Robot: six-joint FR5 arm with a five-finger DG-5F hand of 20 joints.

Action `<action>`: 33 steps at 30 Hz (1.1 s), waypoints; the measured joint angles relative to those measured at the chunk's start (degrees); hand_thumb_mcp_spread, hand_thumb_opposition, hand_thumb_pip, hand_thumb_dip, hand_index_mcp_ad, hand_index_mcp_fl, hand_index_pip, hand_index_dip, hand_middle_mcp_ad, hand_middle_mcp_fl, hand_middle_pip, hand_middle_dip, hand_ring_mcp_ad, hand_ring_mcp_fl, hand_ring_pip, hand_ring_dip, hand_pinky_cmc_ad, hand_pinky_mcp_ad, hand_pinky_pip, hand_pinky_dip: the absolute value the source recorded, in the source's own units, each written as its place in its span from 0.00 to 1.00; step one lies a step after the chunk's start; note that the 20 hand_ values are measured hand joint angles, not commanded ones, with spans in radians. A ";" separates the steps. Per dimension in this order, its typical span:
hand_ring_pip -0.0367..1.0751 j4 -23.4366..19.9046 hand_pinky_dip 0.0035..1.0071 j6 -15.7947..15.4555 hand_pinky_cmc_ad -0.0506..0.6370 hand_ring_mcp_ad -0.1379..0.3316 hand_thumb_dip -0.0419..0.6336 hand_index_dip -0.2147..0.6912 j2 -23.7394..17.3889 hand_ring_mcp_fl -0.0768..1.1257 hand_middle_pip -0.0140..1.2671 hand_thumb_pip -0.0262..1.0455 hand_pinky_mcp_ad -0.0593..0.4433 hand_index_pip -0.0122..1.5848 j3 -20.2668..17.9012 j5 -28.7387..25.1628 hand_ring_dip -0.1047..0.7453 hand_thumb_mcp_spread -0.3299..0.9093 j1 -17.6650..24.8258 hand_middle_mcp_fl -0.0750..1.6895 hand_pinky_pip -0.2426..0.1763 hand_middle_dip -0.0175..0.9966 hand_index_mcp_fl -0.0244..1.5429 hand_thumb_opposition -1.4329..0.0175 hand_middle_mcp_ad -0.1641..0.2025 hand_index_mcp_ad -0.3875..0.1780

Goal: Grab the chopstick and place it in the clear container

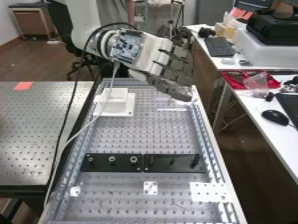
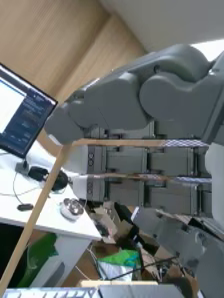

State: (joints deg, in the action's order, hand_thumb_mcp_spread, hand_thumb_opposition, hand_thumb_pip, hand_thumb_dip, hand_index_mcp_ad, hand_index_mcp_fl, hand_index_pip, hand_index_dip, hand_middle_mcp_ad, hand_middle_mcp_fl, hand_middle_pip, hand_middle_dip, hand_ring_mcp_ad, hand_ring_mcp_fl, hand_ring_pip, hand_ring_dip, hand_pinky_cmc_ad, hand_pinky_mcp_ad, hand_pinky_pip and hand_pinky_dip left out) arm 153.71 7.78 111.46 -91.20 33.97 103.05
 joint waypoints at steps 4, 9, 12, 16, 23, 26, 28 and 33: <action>0.10 -0.21 0.17 -0.04 0.78 0.35 0.45 0.30 -0.30 0.91 0.46 0.49 0.58 0.56 -0.13 -6.31 0.64 0.83 4.68 0.66 0.99 0.66 0.63 0.28 0.57 0.56; 0.10 2.04 0.17 0.79 0.78 0.35 0.45 0.30 0.37 0.92 0.46 0.49 0.58 0.56 1.47 -13.18 0.64 0.83 9.81 0.66 1.00 0.66 0.63 0.28 0.57 0.56; 0.10 4.44 0.17 2.12 0.78 0.35 0.45 0.30 1.38 0.92 0.46 0.49 0.58 0.56 3.30 -16.90 0.64 0.83 12.41 0.66 0.99 0.66 0.63 0.28 0.57 0.56; 0.10 6.59 0.17 4.21 0.78 0.35 0.45 0.30 2.64 0.92 0.46 0.49 0.58 0.56 5.19 -20.26 0.64 0.83 14.83 0.66 1.00 0.66 0.63 0.27 0.57 0.56; 0.10 9.20 0.17 6.87 0.77 0.35 0.45 0.30 4.36 0.92 0.46 0.49 0.58 0.56 7.13 -22.56 0.64 0.83 17.49 0.66 0.98 0.66 0.63 0.27 0.57 0.56; 0.11 10.42 0.17 8.26 0.78 0.35 0.45 0.30 5.19 0.92 0.46 0.49 0.58 0.55 7.95 -23.33 0.64 0.83 18.90 0.66 1.00 0.66 0.64 0.27 0.56 0.56; 0.10 11.12 0.17 9.38 0.77 0.35 0.45 0.30 5.62 0.93 0.46 0.49 0.58 0.55 8.22 -23.24 0.64 0.83 19.46 0.66 1.00 0.66 0.64 0.27 0.57 0.56; 0.10 10.93 0.17 9.30 0.77 0.35 0.45 0.31 5.93 0.93 0.45 0.49 0.58 0.55 8.05 -21.87 0.64 0.83 19.84 0.66 1.00 0.66 0.64 0.27 0.57 0.56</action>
State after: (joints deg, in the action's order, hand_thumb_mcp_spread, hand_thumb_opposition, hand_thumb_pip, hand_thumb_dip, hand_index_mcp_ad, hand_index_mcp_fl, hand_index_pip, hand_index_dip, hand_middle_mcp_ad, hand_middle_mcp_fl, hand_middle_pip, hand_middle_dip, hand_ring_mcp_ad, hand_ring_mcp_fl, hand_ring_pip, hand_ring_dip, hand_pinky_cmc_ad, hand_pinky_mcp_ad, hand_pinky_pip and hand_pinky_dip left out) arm 164.64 17.08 117.39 -83.15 12.09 122.88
